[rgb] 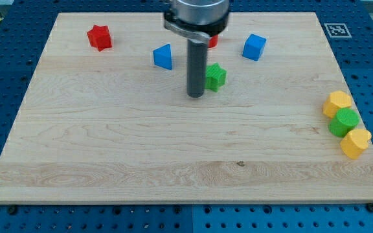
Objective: Move the green star near to the yellow hexagon
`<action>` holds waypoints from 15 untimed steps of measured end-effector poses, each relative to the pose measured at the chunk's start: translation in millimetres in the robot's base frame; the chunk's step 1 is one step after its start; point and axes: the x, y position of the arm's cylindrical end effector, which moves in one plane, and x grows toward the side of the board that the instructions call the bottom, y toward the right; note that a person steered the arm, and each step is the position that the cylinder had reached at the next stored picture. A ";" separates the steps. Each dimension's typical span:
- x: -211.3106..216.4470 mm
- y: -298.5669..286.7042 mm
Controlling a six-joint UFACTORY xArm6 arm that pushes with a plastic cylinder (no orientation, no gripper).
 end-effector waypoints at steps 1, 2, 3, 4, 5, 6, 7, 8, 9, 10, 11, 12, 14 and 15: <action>-10.0 -6.1; -18.0 21.5; -18.4 37.1; -25.6 38.4; -26.6 69.9; -26.6 104.9; -27.5 117.0; -57.1 107.0; -54.4 136.1; -52.2 176.5; -59.8 177.7; -72.4 197.2; -68.6 219.9; -68.0 228.0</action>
